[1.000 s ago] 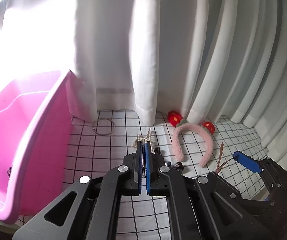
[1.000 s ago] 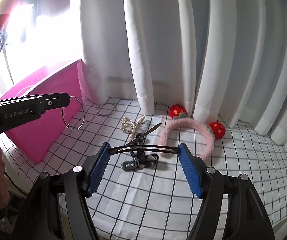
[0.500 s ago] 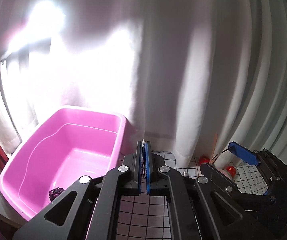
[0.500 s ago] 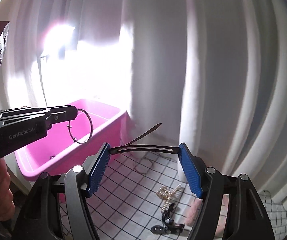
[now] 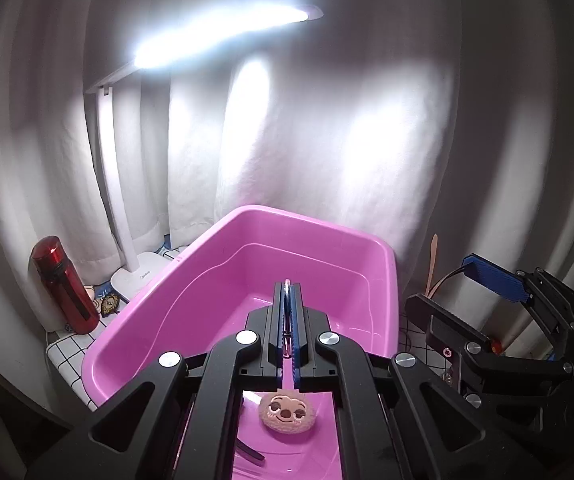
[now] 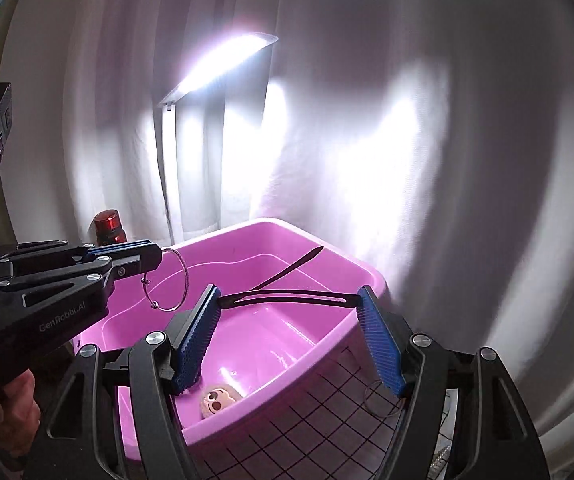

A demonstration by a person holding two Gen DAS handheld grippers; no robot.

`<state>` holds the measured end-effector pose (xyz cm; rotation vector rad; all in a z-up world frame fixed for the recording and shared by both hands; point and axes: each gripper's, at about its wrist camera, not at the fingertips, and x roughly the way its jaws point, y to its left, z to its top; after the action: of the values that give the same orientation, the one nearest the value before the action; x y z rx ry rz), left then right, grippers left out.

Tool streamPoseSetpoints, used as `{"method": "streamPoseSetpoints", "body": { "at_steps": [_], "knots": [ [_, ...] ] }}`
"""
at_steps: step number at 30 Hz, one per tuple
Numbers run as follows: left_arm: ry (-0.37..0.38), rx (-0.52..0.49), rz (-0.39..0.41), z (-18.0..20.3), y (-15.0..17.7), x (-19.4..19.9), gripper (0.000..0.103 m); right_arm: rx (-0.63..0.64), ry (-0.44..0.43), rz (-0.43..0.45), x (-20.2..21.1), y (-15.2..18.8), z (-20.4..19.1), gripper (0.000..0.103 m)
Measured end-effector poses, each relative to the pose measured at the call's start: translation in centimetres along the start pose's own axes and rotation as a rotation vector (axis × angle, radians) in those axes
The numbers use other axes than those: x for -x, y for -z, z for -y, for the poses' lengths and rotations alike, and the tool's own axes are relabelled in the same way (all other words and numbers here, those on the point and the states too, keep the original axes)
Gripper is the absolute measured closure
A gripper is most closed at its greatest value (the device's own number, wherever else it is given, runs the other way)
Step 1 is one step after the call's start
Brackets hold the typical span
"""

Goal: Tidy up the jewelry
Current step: 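Open the right tool dropping the hairpin into the tub, then move the right tool away from the tub back toward the table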

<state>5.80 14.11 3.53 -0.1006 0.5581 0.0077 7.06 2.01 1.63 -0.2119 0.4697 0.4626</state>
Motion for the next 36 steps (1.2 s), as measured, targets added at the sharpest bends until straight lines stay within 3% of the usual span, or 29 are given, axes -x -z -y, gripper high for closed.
{"method": "streamPoseSetpoints", "body": {
  "at_steps": [15, 27, 28, 29, 31, 36],
  "knots": [
    [-0.040, 0.089, -0.134, -4.9, 2.4, -4.2, 0.100, 0.026, -0.058, -0.234, -8.1, 0.3, -2.4, 0.036],
    [-0.056, 0.101, -0.199, -5.5, 3.0, -5.6, 0.097, 0.033, 0.015, -0.291, -8.9, 0.8, -1.8, 0.030],
    [-0.061, 0.102, -0.203, -5.5, 2.9, -5.7, 0.089, 0.032, 0.018, -0.287, -8.8, 0.8, -1.7, 0.030],
    [-0.069, 0.104, -0.207, -5.5, 2.8, -5.7, 0.064, 0.031, 0.022, -0.283, -8.7, 0.7, -1.7, 0.030],
    [-0.103, 0.112, -0.184, -5.7, 2.7, -5.3, 0.032, 0.027, 0.031, -0.275, -8.5, 0.7, -1.5, 0.029],
    [-0.122, 0.111, -0.147, -5.8, 2.3, -4.6, 0.026, -0.001, 0.037, -0.269, -8.0, 0.8, -0.7, 0.029]
  ]
}}
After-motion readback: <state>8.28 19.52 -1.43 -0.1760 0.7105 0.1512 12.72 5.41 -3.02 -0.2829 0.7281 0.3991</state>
